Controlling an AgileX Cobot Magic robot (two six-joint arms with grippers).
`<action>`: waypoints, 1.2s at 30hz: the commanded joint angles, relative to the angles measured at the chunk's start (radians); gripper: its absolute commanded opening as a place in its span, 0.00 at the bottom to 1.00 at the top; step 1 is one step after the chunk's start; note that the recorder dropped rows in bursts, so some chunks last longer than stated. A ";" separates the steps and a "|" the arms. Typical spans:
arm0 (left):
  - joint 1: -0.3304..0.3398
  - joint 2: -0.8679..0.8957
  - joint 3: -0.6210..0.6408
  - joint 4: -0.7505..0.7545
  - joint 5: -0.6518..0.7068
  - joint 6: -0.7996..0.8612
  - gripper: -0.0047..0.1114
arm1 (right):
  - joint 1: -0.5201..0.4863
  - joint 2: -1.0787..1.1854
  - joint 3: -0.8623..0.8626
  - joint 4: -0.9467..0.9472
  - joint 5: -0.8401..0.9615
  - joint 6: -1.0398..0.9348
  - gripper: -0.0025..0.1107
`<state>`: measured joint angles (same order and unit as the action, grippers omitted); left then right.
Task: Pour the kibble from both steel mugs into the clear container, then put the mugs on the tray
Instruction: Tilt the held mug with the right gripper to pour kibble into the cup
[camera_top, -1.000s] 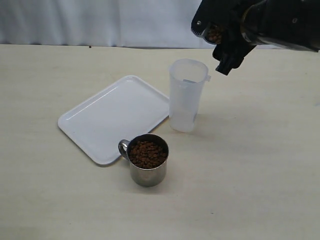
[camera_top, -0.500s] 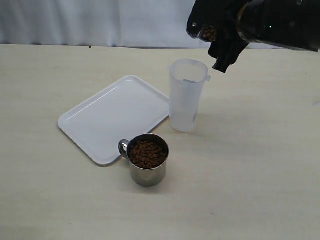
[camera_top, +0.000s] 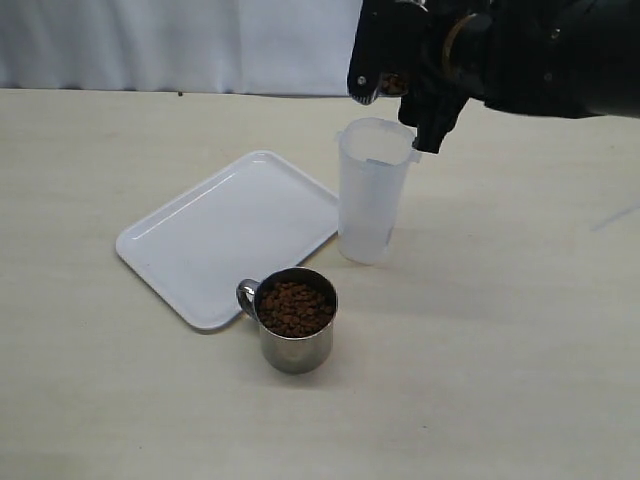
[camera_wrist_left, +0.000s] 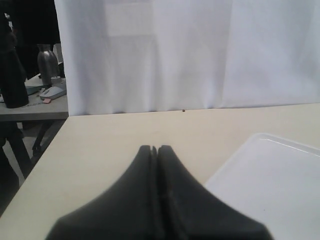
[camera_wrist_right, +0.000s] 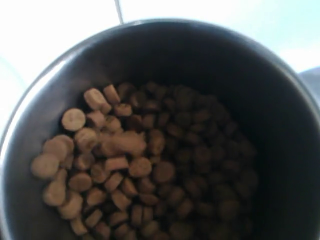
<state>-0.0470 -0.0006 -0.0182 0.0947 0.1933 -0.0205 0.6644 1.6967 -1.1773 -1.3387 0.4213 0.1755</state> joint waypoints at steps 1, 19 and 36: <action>0.000 0.001 -0.009 0.000 -0.013 -0.002 0.04 | 0.002 -0.005 -0.009 -0.042 -0.005 -0.006 0.06; 0.000 0.001 -0.009 -0.001 -0.008 -0.002 0.04 | 0.002 0.000 0.011 -0.176 0.021 -0.016 0.06; 0.000 0.001 -0.009 -0.001 -0.008 -0.002 0.04 | 0.002 0.000 0.029 -0.179 -0.006 -0.087 0.06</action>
<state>-0.0470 -0.0006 -0.0182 0.0947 0.1933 -0.0205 0.6644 1.7062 -1.1470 -1.4989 0.4336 0.1172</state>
